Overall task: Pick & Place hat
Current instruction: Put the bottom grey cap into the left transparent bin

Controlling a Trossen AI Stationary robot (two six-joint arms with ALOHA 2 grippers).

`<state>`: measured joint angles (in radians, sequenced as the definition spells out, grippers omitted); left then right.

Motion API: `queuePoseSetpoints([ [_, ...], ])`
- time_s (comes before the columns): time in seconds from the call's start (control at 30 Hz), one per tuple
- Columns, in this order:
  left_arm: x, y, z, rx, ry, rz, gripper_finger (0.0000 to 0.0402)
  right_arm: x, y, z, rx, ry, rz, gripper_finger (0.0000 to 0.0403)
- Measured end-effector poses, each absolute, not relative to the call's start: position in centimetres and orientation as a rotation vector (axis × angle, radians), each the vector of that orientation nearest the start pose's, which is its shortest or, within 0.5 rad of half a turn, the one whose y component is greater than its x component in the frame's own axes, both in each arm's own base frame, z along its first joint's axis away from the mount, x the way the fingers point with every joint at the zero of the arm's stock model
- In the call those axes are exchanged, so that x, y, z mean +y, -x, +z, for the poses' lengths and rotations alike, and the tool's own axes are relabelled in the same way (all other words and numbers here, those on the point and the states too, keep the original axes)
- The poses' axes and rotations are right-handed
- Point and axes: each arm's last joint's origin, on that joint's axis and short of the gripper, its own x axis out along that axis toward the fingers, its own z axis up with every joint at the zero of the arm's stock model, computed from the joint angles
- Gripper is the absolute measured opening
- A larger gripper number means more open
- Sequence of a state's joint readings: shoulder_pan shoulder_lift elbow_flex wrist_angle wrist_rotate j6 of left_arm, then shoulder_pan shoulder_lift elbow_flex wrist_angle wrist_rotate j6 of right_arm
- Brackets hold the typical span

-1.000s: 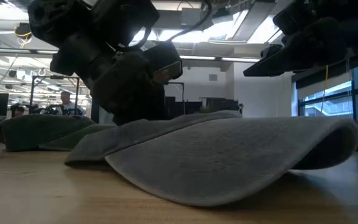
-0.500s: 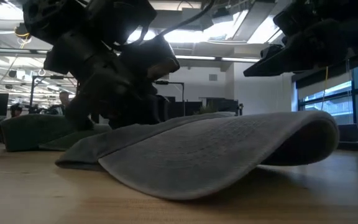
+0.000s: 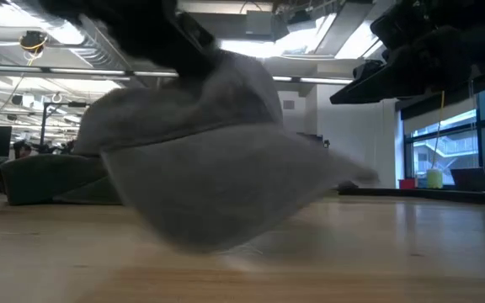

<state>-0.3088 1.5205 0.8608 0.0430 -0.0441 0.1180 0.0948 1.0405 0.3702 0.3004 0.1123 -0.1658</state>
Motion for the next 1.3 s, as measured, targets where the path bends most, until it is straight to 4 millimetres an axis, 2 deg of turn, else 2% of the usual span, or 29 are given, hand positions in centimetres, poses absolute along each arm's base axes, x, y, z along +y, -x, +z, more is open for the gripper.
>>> queuePoseSetpoints([
  [0.2, -8.6, -26.7, 25.7, 0.521, -0.22, -0.38, 0.0009, 1.6, -20.5, 19.0, 0.38, 0.2, 0.013, 0.0265],
  [0.37, -8.0, -23.3, 28.7, 0.469, -0.212, -0.503, 0.0009, 1.6, -20.3, 18.6, 0.428, 0.2, 0.016, 0.0265],
  [0.6, -7.7, -18.7, 33.1, 0.704, -0.166, -0.53, 0.0009, 1.5, -20.2, 18.3, 0.46, 0.206, -0.002, 0.0265],
  [0.7, -8.0, -17.3, 34.3, 0.819, -0.119, -0.532, 0.0008, 1.4, -20.2, 18.3, 0.461, 0.188, -0.061, 0.0265],
  [0.83, -8.5, -15.9, 34.6, 0.951, -0.044, -0.526, 0.0008, 1.2, -20.1, 18.3, 0.46, 0.15, -0.15, 0.0265],
  [1.1, -10.8, -14.3, 33.6, 1.102, 0.058, -0.701, 0.0008, 1.0, -20.1, 18.4, 0.459, 0.141, -0.195, 0.0265],
  [1.2, -11.7, -13.7, 32.9, 1.111, -0.019, -0.774, 0.0008, 1.0, -20.1, 18.4, 0.457, 0.118, -0.2, 0.0265],
  [1.3, -12.4, -13.8, 31.8, 1.097, -0.147, -0.731, 0.0008, 1.0, -20.1, 18.4, 0.454, 0.086, -0.207, 0.0265],
])
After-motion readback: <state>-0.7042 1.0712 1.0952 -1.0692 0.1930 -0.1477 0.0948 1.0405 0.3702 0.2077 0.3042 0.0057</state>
